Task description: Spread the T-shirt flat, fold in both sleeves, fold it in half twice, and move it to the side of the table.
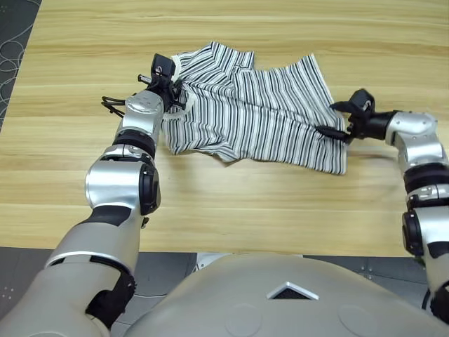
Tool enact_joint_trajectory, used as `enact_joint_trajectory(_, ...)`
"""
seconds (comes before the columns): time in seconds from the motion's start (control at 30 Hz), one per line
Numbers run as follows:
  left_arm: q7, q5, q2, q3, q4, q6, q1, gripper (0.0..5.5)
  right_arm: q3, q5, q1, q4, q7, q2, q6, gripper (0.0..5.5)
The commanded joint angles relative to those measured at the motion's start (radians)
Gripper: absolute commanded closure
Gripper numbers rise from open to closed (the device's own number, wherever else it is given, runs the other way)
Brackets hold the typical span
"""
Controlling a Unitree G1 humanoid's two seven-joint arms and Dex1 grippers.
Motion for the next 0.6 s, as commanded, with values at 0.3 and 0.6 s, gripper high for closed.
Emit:
enact_joint_trajectory(0.3,-0.062,-0.026,0.021,0.032,-0.017,-0.031,-0.054,4.04,-0.227,0.293,-0.023,-0.321,-0.138,0.128,0.404,1.72)
enact_joint_trajectory(0.6,-0.07,-0.022,0.01,0.033,-0.02,-0.043,-0.056,4.04,-0.012,-0.011,-0.161,-0.11,-0.429,0.255,0.351,1.72)
